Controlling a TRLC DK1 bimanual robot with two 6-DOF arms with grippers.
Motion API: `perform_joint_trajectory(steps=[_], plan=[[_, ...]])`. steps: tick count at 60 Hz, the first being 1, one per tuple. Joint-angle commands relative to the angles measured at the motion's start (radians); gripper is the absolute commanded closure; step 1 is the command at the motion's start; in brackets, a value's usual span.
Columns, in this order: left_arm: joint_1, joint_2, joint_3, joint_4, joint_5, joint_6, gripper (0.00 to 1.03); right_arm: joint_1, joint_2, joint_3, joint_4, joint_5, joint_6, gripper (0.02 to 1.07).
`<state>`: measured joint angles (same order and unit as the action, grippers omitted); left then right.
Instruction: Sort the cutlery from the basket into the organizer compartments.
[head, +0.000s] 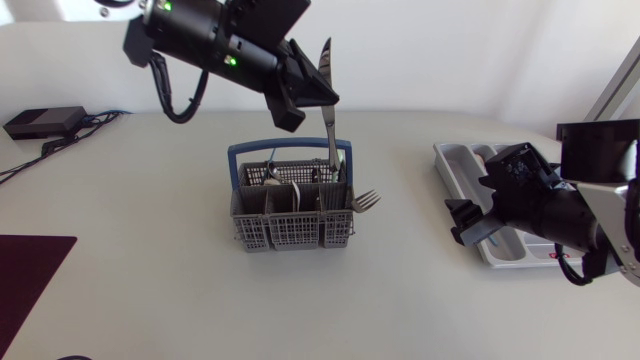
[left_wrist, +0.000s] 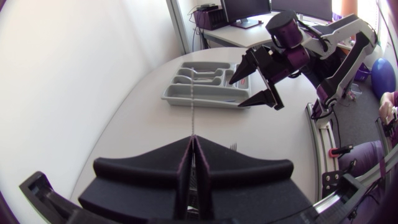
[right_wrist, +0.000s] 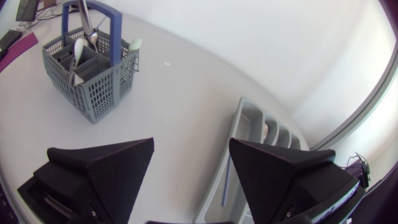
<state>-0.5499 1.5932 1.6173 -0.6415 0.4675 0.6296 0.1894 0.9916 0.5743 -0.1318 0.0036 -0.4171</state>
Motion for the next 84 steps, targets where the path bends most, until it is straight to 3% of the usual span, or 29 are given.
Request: perform_joint_trajectory(steps=[1,25,62,84], plan=[[0.005,-0.064,0.056,-0.021,0.014,-0.041,1.00,0.050,-0.071,0.036,-0.048,0.003,0.028,0.20],[-0.050,-0.153,-0.008,-0.095,0.092,-0.084,1.00,0.324,-0.222,0.151,-0.224,-0.100,0.123,0.17],[-0.136,-0.162,-0.102,-0.122,0.284,-0.067,1.00,0.387,-0.219,0.113,-0.229,-0.458,0.166,0.17],[-0.154,-0.179,-0.132,-0.145,0.369,-0.067,1.00,0.453,-0.206,0.088,-0.229,-0.478,0.182,0.24]])
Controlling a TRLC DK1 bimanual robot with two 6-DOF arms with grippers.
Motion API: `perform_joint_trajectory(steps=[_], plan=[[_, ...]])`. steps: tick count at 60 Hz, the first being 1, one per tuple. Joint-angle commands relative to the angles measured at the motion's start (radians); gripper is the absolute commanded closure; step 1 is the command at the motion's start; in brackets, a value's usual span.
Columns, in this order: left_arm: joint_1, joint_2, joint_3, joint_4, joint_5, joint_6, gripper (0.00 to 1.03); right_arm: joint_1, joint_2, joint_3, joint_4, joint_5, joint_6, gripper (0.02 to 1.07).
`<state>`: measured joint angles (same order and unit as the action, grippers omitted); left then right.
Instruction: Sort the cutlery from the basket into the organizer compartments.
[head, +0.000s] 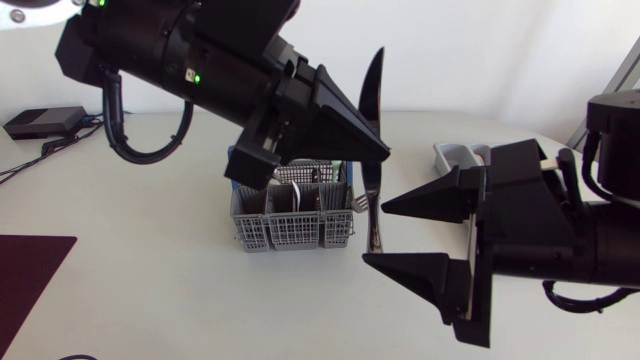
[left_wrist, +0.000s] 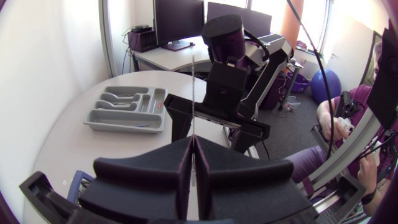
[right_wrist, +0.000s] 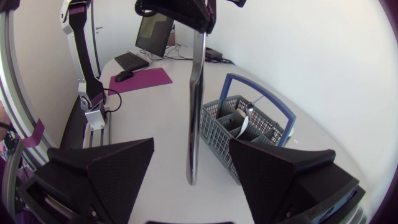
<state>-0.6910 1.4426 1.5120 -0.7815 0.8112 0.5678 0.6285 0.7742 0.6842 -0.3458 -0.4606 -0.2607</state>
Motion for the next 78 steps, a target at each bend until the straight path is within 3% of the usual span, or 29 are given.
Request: perform_joint_trajectory(steps=[1,43,56,70,72,78], plan=[[-0.013,-0.030,-0.030,-0.005,0.028,-0.005,1.00,0.016,0.011,-0.021,-0.015,-0.013,0.026,0.26],[-0.031,-0.051,-0.049,-0.007,0.049,-0.013,1.00,0.019,0.056,-0.018,-0.012,-0.085,0.072,0.94],[-0.033,-0.051,-0.045,-0.007,0.054,-0.020,1.00,0.025,0.071,-0.021,-0.022,-0.093,0.072,1.01],[-0.028,-0.047,-0.033,0.002,0.054,-0.036,1.00,0.016,0.076,-0.015,-0.053,-0.113,0.072,1.01],[-0.024,-0.044,-0.029,0.007,0.052,-0.043,0.96,0.013,0.077,-0.015,-0.056,-0.113,0.072,1.01],[0.002,-0.044,-0.019,0.050,0.052,-0.089,0.68,-0.001,0.079,-0.014,-0.073,-0.108,0.069,1.01]])
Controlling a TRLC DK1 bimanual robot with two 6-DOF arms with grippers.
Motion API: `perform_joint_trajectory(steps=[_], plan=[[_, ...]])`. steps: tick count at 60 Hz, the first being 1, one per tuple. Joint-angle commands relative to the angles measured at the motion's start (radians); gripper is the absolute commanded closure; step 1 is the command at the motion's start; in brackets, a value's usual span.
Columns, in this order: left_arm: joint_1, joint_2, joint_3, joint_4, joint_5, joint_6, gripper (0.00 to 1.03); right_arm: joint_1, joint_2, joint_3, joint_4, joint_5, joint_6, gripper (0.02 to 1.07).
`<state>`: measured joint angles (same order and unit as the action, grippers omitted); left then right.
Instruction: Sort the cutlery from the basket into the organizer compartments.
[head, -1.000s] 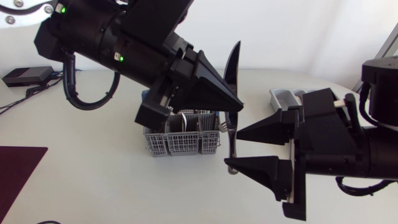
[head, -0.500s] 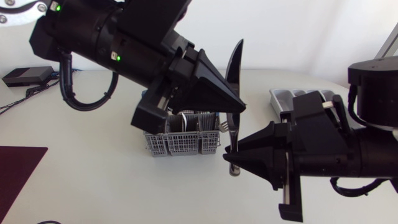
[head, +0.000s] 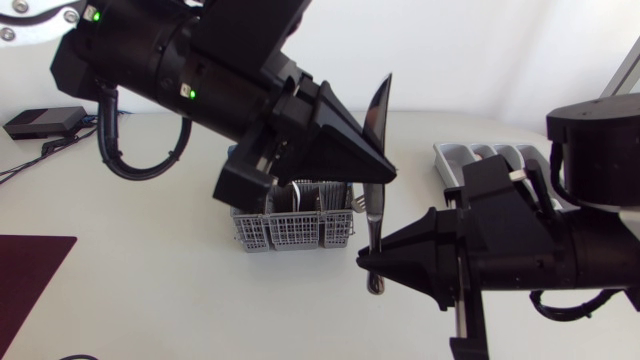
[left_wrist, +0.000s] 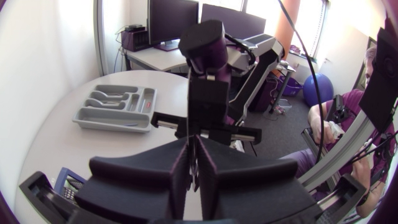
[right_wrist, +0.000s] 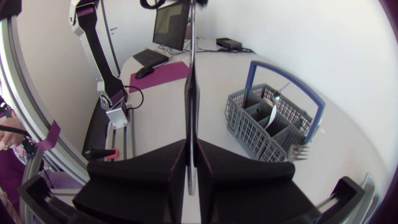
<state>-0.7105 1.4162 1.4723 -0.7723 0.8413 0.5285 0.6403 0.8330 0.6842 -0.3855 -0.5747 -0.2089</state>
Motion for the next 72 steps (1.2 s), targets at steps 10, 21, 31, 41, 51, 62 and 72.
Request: perform_joint_trajectory(steps=[10,21,31,41,51,62,72], plan=[[0.072,-0.016,0.056,0.126,-0.002,-0.150,0.08,-0.041,0.020,-0.017,-0.084,0.021,-0.007,1.01],[0.154,-0.013,0.079,0.263,-0.080,-0.268,0.05,-0.154,0.002,-0.023,-0.153,0.022,-0.069,1.01],[0.224,0.009,0.085,0.323,-0.171,-0.312,0.05,-0.321,0.000,-0.026,-0.202,0.015,-0.158,1.01],[0.227,0.029,0.051,0.349,-0.295,-0.272,0.06,-0.524,0.031,-0.015,-0.227,-0.011,-0.257,1.01],[0.164,0.067,0.025,0.291,-0.387,-0.145,0.06,-0.735,0.126,0.031,-0.216,-0.020,-0.345,1.01],[0.082,0.082,-0.044,0.291,-0.522,-0.041,0.06,-0.932,0.293,0.117,-0.156,-0.008,-0.376,1.01],[0.059,0.102,-0.081,0.297,-0.585,-0.013,0.06,-1.068,0.491,0.233,-0.099,0.041,-0.383,1.01]])
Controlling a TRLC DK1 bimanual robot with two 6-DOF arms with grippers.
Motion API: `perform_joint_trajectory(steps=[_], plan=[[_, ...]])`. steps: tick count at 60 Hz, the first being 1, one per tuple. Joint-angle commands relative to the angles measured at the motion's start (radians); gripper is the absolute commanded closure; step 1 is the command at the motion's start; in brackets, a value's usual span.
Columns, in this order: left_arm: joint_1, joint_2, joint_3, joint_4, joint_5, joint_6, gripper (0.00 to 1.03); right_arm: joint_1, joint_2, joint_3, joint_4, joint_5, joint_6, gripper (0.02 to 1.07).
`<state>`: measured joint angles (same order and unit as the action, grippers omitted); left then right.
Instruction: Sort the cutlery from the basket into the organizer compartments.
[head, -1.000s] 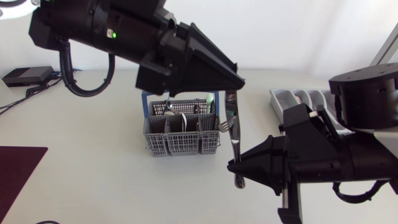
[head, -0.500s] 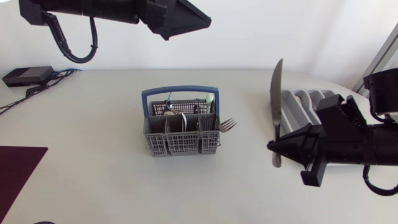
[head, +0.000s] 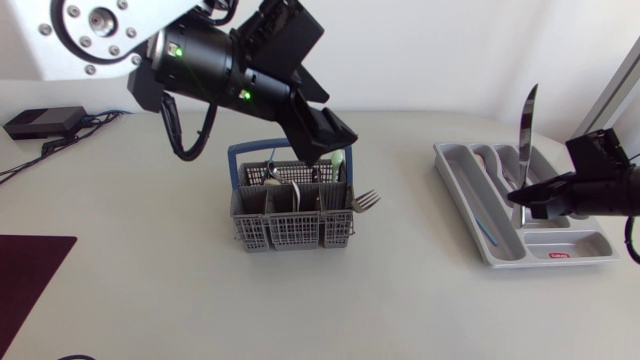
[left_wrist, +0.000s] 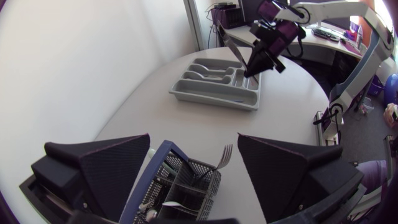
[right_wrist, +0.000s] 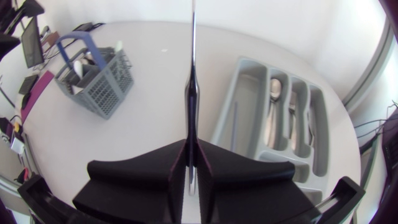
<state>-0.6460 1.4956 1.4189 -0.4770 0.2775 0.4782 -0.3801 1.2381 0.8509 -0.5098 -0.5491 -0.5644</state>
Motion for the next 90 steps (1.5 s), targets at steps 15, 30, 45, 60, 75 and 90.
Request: perform_joint_trajectory(steps=[15,30,45,60,75,90], plan=[[-0.014,0.017,-0.071,0.006,-0.061,0.059,0.06,-0.157,0.363,0.278,0.083,0.143,-0.020,1.01],[-0.038,0.008,-0.097,0.006,-0.100,0.065,0.06,-0.197,0.577,0.487,0.085,0.244,0.021,1.01],[-0.089,-0.001,-0.121,0.006,-0.172,0.091,0.06,-0.200,0.722,0.606,0.106,0.370,0.070,1.01],[-0.118,-0.028,-0.158,0.014,-0.201,0.105,0.06,-0.200,0.854,0.688,0.109,0.440,0.081,1.01],[-0.118,-0.047,-0.187,0.035,-0.233,0.103,0.06,-0.183,0.926,0.714,0.120,0.492,0.103,1.01],[-0.118,-0.069,-0.204,0.035,-0.236,0.103,0.06,-0.157,0.952,0.702,0.132,0.517,0.115,0.92]])
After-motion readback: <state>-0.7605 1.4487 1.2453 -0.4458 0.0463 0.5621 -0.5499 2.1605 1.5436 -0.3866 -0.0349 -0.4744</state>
